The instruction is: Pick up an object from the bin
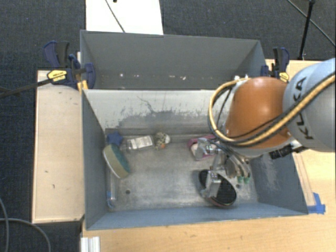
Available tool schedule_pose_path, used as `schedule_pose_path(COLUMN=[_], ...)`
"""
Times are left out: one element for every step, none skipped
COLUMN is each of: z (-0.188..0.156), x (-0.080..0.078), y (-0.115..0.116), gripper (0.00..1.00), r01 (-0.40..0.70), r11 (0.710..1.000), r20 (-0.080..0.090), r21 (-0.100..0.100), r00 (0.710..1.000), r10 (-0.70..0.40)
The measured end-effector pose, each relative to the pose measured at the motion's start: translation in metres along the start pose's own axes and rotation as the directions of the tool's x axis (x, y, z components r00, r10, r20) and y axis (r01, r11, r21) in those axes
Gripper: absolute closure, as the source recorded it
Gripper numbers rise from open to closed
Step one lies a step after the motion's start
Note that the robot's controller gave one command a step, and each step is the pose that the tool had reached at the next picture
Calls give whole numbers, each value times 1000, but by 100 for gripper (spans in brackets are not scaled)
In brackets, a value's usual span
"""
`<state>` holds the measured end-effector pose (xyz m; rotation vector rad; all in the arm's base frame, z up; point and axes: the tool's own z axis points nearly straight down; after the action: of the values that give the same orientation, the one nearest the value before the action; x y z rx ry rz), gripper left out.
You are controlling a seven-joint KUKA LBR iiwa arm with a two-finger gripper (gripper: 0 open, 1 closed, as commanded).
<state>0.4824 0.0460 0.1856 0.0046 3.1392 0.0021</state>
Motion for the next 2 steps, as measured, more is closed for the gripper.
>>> schedule_pose_path(z=[102,99], x=[-12,-13], y=[-81,-78], gripper=[0,100], r01=[90,93], r11=[996,996], r20=[-9,-3], r21=[2,0], r00=[996,996], r10=[-90,-93])
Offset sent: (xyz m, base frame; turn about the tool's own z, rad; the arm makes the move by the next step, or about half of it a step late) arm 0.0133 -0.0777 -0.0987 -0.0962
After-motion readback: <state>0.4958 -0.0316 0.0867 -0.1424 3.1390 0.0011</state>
